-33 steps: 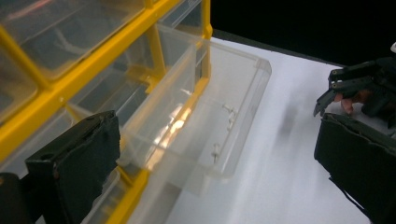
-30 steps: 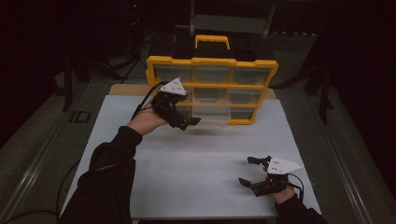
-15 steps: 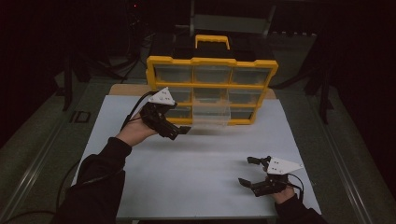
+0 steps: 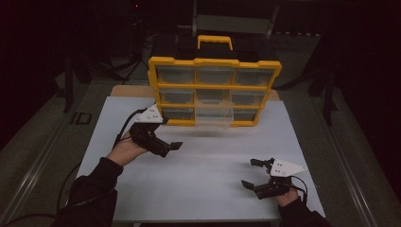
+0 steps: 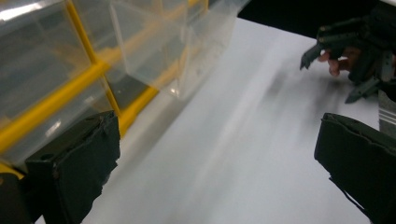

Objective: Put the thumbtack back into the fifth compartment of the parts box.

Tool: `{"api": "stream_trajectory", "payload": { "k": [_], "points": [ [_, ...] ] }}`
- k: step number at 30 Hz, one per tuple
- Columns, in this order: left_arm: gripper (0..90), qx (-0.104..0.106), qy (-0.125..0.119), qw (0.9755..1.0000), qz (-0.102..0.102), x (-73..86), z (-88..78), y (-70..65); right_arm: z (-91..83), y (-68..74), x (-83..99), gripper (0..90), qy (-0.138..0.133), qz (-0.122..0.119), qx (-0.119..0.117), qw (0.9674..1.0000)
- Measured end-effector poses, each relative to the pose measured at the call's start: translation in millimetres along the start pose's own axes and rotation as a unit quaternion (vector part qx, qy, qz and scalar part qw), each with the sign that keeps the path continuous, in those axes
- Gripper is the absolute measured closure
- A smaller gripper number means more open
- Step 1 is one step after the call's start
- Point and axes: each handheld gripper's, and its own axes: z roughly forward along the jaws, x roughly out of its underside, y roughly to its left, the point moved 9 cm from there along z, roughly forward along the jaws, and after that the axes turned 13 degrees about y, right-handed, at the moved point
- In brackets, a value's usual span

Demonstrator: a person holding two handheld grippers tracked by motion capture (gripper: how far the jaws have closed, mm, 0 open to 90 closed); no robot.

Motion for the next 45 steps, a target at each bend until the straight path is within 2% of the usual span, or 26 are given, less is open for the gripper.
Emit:
{"api": "stream_trajectory", "payload": {
  "k": [3, 7, 14, 18, 26, 30, 36, 39, 45],
  "points": [
    [0.0, 0.01, -0.003, 0.9999, -0.006, 10.6, 0.7, -5.9, 1.0, 0.4, 0.6, 14.0, 0.002, -0.002, -0.001, 1.0],
    [0.0, 0.004, 0.003, 0.9999, -0.009, 25.0, 4.0, -8.3, 1.9, 0.7, 0.8, 14.0, 0.004, -0.002, -0.002, 1.0],
    [0.0, 0.005, -0.015, 0.9994, -0.029, 51.1, 6.1, -17.9, 0.9, -0.3, 1.4, 14.0, 0.005, -0.003, 0.003, 1.0],
    [0.0, 0.003, -0.023, 0.9991, -0.036, 58.3, 6.1, -21.7, 1.2, 0.4, 1.0, 14.0, 0.005, -0.003, 0.001, 1.0],
    [0.0, -0.019, -0.034, 0.9979, -0.051, 75.8, 7.0, -27.9, 0.9, 0.3, 0.8, 14.0, 0.003, -0.002, 0.001, 1.0],
    [0.0, -0.025, -0.044, 0.9973, -0.053, 83.1, 6.3, -32.2, 0.8, 0.6, 0.4, 14.0, 0.002, -0.002, 0.0, 1.0],
    [0.0, -0.029, -0.049, 0.9961, -0.067, 97.9, 6.6, -37.8, 1.1, 0.2, 1.3, 14.0, 0.003, 0.002, 0.0, 1.0],
    [0.0, -0.027, -0.058, 0.9951, -0.075, 103.4, 6.5, -40.2, 0.9, 0.4, 0.9, 14.0, 0.002, 0.001, 0.0, 1.0],
    [0.0, -0.046, -0.067, 0.9931, -0.085, 112.3, 6.8, -42.3, 0.7, 0.2, 0.7, 14.0, 0.002, 0.0, 0.002, 1.0]
  ]
}}
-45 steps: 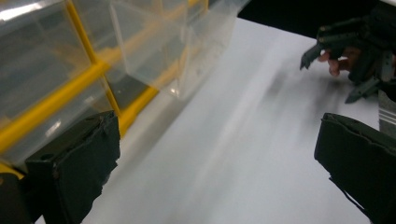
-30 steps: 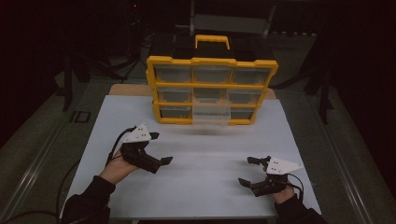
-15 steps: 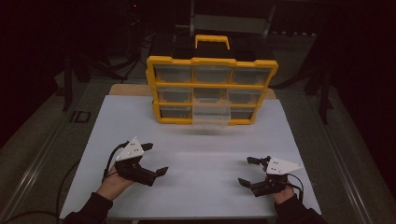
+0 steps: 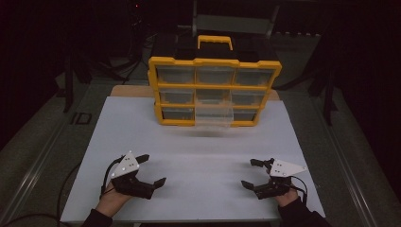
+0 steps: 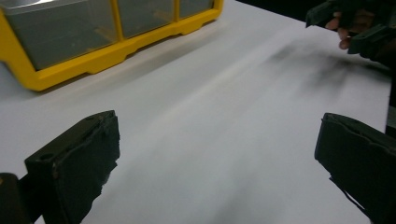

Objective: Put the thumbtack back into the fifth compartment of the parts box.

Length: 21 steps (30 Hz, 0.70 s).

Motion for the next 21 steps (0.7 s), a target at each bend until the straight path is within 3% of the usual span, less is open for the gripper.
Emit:
{"api": "stream_trajectory", "payload": {
  "k": [11, 21],
  "points": [
    [0.0, -0.027, -0.012, 0.9991, -0.03, 19.8, -7.1, 11.1, -1.0, 0.2, 0.2, 14.0, 0.001, -0.001, 0.001, 1.0],
    [0.0, -0.068, -0.008, 0.9959, -0.059, 42.6, -15.0, 26.2, 0.2, 0.2, 0.9, 14.0, 0.003, -0.001, 0.002, 1.0]
  ]
}}
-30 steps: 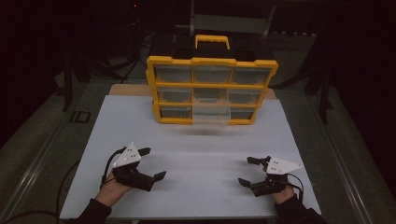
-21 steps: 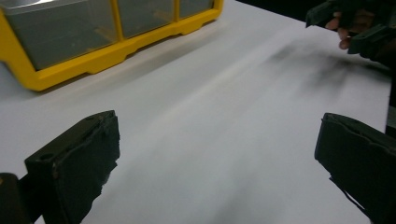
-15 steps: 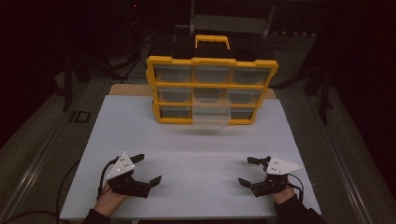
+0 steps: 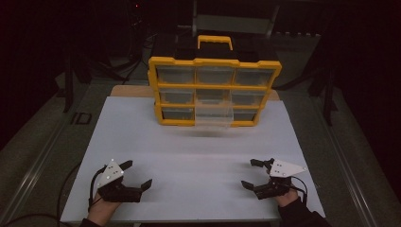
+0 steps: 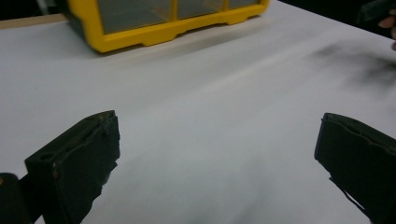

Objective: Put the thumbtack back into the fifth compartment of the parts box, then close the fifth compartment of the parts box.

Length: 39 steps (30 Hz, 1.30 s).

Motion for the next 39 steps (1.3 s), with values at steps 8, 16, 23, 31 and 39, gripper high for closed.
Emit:
{"api": "stream_trajectory", "payload": {
  "k": [8, 16, 23, 31, 39],
  "points": [
    [0.0, -0.036, -0.004, 0.9993, -0.008, 8.4, 0.9, 15.7, 1.4, 0.4, 1.3, 14.0, 0.001, 0.0, -0.001, 1.0],
    [0.0, -0.037, -0.007, 0.9993, -0.009, 9.1, 3.9, 14.3, 1.0, 0.1, 0.7, 13.6, -0.004, 0.004, 0.003, 1.0],
    [0.0, -0.03, -0.011, 0.9994, -0.015, 8.7, 3.9, 14.8, 0.3, -0.8, 0.8, 13.6, -0.002, 0.001, 0.009, 1.0],
    [0.0, -0.022, -0.014, 0.9996, -0.013, 7.8, 4.2, 12.2, -1.9, -1.1, -1.0, 13.2, -0.005, -0.001, 0.016, 0.9999],
    [0.0, -0.019, -0.017, 0.9996, -0.013, 6.4, 4.7, 10.7, -5.4, -1.2, -2.8, 13.3, -0.009, 0.0, 0.015, 0.9998]
  ]
}}
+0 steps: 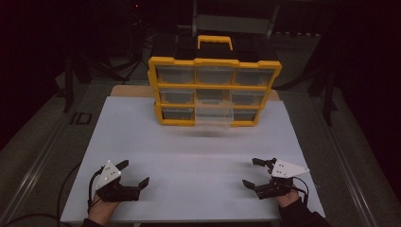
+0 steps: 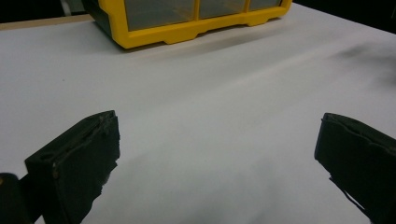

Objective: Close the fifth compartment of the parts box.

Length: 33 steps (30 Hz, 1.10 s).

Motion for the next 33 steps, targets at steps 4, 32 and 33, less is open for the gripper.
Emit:
{"api": "stream_trajectory", "payload": {
  "k": [4, 32, 33],
  "points": [
    [0.0, 0.003, -0.003, 1.0, -0.002, -0.9, 0.0, -0.4, -3.3, 0.4, -3.1, 12.9, -0.003, 0.0, 0.008, 1.0],
    [0.0, 0.011, -0.011, 0.9999, -0.003, -3.5, -0.9, -3.0, -46.3, 5.1, -76.9, 9.6, -0.042, 0.018, 0.127, 0.9908],
    [0.0, 0.011, -0.01, 0.9999, -0.003, -3.5, -0.7, -3.1, -46.5, 5.8, -80.1, 9.6, -0.042, 0.018, 0.13, 0.9905]
  ]
}}
